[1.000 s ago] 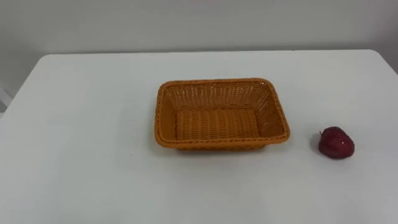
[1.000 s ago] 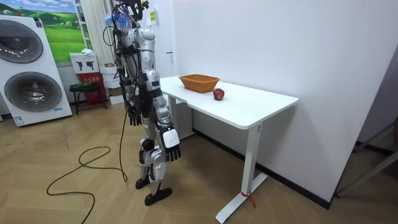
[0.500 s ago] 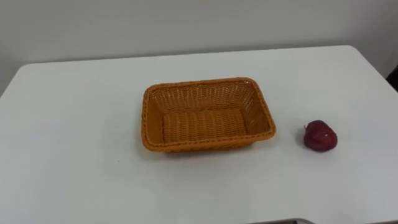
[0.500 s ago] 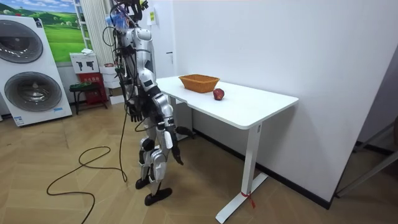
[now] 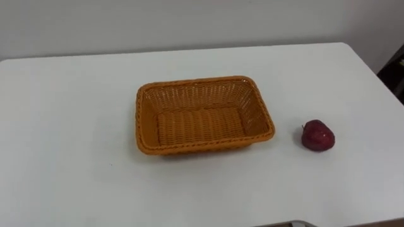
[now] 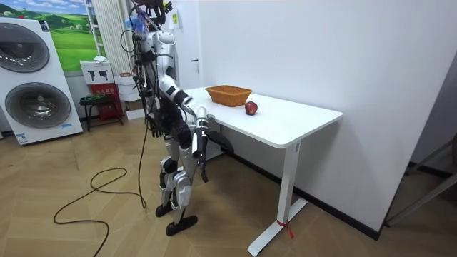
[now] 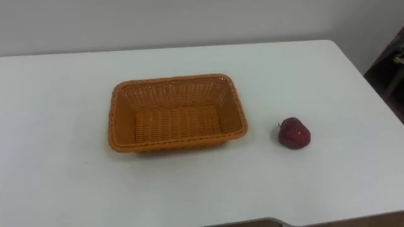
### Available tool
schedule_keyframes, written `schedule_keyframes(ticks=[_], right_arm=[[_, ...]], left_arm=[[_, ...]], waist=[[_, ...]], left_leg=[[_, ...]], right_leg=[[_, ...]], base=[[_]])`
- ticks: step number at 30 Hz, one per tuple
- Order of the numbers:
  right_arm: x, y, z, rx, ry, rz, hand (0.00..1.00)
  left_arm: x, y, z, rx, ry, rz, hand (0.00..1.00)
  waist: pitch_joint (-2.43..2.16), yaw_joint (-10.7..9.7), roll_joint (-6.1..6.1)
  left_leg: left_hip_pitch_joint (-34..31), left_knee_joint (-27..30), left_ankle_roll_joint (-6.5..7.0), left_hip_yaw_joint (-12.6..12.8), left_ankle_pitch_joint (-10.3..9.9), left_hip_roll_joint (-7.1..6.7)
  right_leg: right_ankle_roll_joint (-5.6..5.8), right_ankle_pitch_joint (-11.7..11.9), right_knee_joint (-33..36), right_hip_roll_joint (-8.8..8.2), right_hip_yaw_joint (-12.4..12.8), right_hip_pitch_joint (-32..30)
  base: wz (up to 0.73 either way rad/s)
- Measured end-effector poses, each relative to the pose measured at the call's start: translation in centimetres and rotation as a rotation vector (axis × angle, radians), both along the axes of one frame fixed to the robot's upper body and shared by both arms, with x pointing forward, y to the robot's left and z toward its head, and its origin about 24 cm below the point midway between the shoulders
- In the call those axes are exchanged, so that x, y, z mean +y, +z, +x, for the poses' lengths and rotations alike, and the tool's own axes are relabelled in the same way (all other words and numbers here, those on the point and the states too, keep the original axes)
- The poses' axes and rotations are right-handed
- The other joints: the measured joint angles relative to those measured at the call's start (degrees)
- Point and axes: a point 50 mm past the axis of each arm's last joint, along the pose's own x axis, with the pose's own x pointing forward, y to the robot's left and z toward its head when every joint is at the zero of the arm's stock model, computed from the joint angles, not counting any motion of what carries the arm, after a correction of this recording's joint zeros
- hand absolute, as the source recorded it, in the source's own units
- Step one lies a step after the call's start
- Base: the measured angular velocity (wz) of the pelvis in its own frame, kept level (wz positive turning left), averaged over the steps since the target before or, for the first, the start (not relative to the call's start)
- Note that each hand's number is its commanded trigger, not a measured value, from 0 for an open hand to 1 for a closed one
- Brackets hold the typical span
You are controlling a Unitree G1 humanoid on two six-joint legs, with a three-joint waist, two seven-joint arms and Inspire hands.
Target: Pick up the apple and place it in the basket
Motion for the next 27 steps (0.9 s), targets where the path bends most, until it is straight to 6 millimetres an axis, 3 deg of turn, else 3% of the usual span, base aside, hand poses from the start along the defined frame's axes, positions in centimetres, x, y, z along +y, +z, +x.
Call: schedule_keyframes(ticks=[4,7,9,12,20,27], right_arm=[[-1.2,3.2,1.9,0.133,0.113,-0.235,0.00],[-1.5,6.1,4.6,0.210,0.240,-0.464,0.00],[-1.4,7.8,6.3,0.254,0.336,-0.614,0.00],[-0.4,8.9,7.8,0.297,0.460,-0.746,0.00],[4.0,8.8,11.5,0.312,0.882,-0.917,0.00],[6.3,7.6,12.8,0.264,1.141,-0.880,0.00]], left_arm=[[0.0,0.0,0.5,-0.011,-0.025,0.003,0.00],[-0.1,-0.1,0.9,-0.014,-0.049,-0.001,0.00],[-0.2,-0.1,0.9,-0.009,-0.068,-0.005,0.00],[-0.4,-0.2,1.2,-0.020,-0.091,-0.011,0.00],[-1.0,-0.4,2.4,-0.022,-0.174,-0.047,0.00],[-1.4,-0.5,2.6,-0.015,-0.206,-0.085,0.00]], waist=[[0.09,1.12,0.37],[0.04,1.57,0.78],[0.25,2.07,1.15],[0.12,3.66,1.21],[0.12,6.46,1.10],[0.21,6.57,1.16]], left_leg=[[-0.50,-0.03,0.00,0.05,0.00,0.06],[-2.26,0.28,0.04,-0.07,0.05,0.14],[-2.05,-0.01,0.03,0.13,0.17,0.15],[-1.59,-0.02,-0.04,0.02,0.24,0.21],[-0.74,-0.27,-0.12,-0.66,0.44,0.05],[-0.05,-0.70,-0.13,-1.10,0.43,0.01]], right_leg=[[-0.02,0.01,0.39,0.05,0.10,-0.65],[-0.10,0.16,1.02,0.08,0.14,-2.56],[-0.10,0.22,0.90,0.11,0.28,-2.52],[-0.10,0.21,0.86,0.11,0.03,-2.48],[-0.18,0.28,-0.63,0.06,-0.45,-1.24],[-0.18,0.28,-1.34,0.01,-1.06,-0.32]], base=[[0.00],[0.00],[-0.02],[0.00],[0.04],[0.04]])
